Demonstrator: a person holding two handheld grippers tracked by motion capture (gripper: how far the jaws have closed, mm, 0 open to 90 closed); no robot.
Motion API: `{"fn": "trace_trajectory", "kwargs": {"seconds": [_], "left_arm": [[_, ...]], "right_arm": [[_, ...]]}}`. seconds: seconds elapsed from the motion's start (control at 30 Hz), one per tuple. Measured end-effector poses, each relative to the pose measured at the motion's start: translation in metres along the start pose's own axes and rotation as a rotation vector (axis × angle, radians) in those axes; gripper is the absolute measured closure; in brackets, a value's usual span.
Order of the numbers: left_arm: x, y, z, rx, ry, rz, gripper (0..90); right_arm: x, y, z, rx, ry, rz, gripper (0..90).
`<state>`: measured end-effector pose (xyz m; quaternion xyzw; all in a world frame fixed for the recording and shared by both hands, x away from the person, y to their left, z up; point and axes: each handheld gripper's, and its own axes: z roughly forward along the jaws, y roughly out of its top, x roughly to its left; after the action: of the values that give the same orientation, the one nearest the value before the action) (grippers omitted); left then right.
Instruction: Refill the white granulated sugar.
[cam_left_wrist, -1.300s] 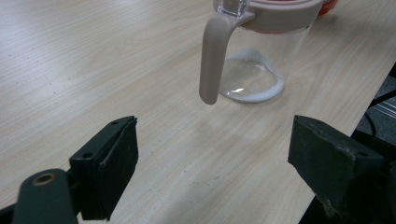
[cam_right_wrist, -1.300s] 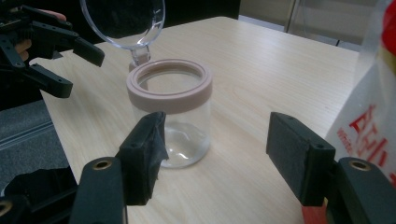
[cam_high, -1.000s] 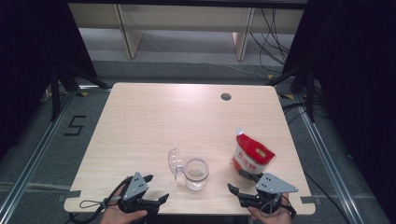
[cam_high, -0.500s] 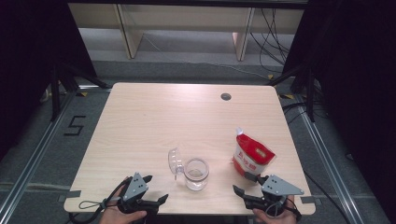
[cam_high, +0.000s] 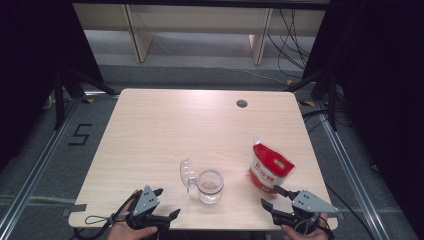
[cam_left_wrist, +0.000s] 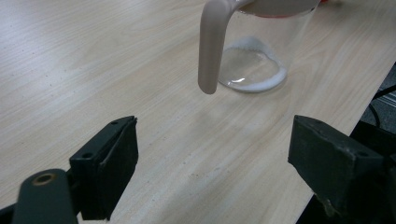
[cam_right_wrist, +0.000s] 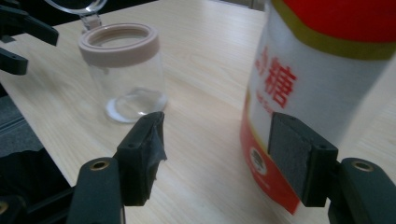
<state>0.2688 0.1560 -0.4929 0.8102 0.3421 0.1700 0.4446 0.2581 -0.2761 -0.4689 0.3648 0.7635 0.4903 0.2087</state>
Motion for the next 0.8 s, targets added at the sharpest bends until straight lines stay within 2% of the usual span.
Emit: {"fn": "trace_trajectory", "kwargs": {"seconds": [0.07,0.1,0.13,0.17,0.2,0.23,0.27,0.33,0.37,0.43,0.47,0.53,0.67,0.7,0.8], "left_arm": [[0.0,0.0,0.001,-0.008,-0.003,-0.008,15.7],[0.0,0.001,-0.001,0.003,0.002,0.001,15.8],[0.0,0.0,-0.001,0.002,0.002,0.005,15.8],[0.0,0.0,-0.001,0.002,0.002,0.005,15.8],[0.0,0.0,0.0,-0.001,0.0,0.0,15.7],[0.0,0.0,0.0,-0.001,-0.001,-0.001,15.7],[0.0,0.0,0.0,-0.001,-0.001,0.0,15.8],[-0.001,0.0,-0.001,0.0,-0.003,-0.002,15.8],[-0.001,0.0,-0.001,0.0,-0.003,-0.002,15.8],[-0.001,0.0,0.0,0.0,-0.003,-0.003,15.8],[-0.001,0.0,-0.001,0.002,0.001,0.0,15.8],[0.0,0.0,-0.001,0.012,0.001,0.013,15.8],[0.0,0.0,-0.001,0.015,0.005,0.015,15.7],[0.0,0.0,-0.001,0.02,0.006,0.02,15.7],[0.0,0.0,-0.001,0.013,-0.002,0.016,15.8]], "right_arm": [[-0.004,-0.002,-0.002,-0.007,-0.016,-0.008,35.4],[-0.007,-0.002,-0.002,-0.025,-0.012,-0.021,35.5],[-0.003,-0.003,-0.005,0.0,-0.015,0.021,35.5],[-0.004,-0.004,-0.006,0.0,-0.014,0.02,35.5],[-0.007,-0.004,-0.005,-0.008,-0.016,-0.009,35.6],[-0.007,-0.004,-0.007,0.0,-0.017,0.003,35.6],[-0.008,-0.005,-0.008,-0.007,-0.038,-0.015,35.6],[-0.007,-0.006,-0.011,0.0,-0.047,0.017,35.6],[-0.01,-0.006,-0.012,0.0,-0.039,0.006,35.6],[-0.012,-0.007,-0.015,-0.004,-0.068,0.0,35.6],[-0.012,-0.008,-0.016,-0.002,-0.066,0.027,35.5],[-0.015,-0.009,-0.018,-0.003,-0.075,0.025,34.7],[-0.021,-0.011,-0.02,0.008,-0.084,0.018,32.3],[-0.021,-0.013,-0.02,0.009,-0.09,0.039,31.4],[-0.024,-0.013,-0.02,0.009,-0.089,0.045,29.2]]}}
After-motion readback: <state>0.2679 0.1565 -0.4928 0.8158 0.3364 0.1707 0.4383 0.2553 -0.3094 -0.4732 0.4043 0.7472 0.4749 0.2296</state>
